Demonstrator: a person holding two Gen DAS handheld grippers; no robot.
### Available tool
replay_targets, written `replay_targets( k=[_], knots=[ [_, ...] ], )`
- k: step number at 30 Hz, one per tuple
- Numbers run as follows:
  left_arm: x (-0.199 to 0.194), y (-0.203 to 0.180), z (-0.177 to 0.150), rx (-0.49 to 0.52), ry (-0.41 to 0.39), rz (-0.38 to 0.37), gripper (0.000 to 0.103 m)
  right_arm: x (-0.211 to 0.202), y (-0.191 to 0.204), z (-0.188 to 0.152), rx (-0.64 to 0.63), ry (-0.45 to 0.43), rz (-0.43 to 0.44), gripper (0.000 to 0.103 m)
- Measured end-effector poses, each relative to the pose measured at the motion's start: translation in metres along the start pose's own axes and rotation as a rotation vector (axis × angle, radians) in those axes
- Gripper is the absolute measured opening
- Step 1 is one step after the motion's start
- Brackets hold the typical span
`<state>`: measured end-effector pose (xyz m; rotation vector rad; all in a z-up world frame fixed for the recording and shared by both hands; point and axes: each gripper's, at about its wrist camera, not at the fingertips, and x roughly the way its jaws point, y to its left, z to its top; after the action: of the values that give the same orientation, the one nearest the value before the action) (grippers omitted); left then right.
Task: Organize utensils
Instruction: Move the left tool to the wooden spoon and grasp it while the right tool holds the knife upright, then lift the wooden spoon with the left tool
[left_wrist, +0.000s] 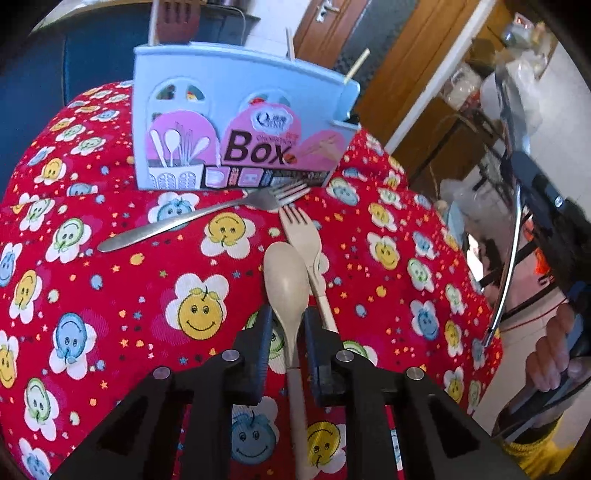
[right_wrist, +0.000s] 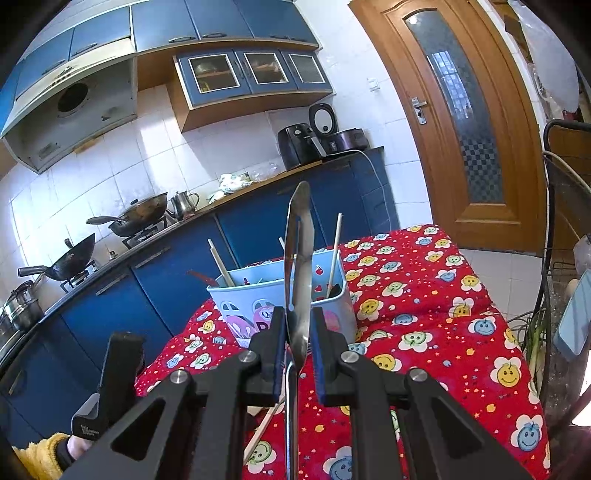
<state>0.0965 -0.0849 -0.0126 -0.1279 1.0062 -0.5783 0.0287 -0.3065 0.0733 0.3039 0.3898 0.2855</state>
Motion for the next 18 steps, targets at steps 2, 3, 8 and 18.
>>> replay_targets(
  k=[2,3,8,18],
  knots=[
    [-0.009,0.002,0.0,-0.009,-0.035,-0.018,0.004,-0.002,-0.001,0.0,0.002,-0.005,-0.001,0.015],
    [-0.013,0.003,0.0,-0.008,-0.051,-0.02,0.004,-0.002,-0.001,0.0,0.003,-0.008,-0.002,0.015],
    [-0.028,0.002,0.0,-0.003,-0.117,-0.028,0.003,-0.005,0.0,0.001,0.001,-0.017,0.001,0.015],
    [-0.077,-0.005,0.02,0.028,-0.327,-0.032,0.003,-0.002,0.004,0.006,-0.016,-0.018,-0.001,0.015]
  ],
)
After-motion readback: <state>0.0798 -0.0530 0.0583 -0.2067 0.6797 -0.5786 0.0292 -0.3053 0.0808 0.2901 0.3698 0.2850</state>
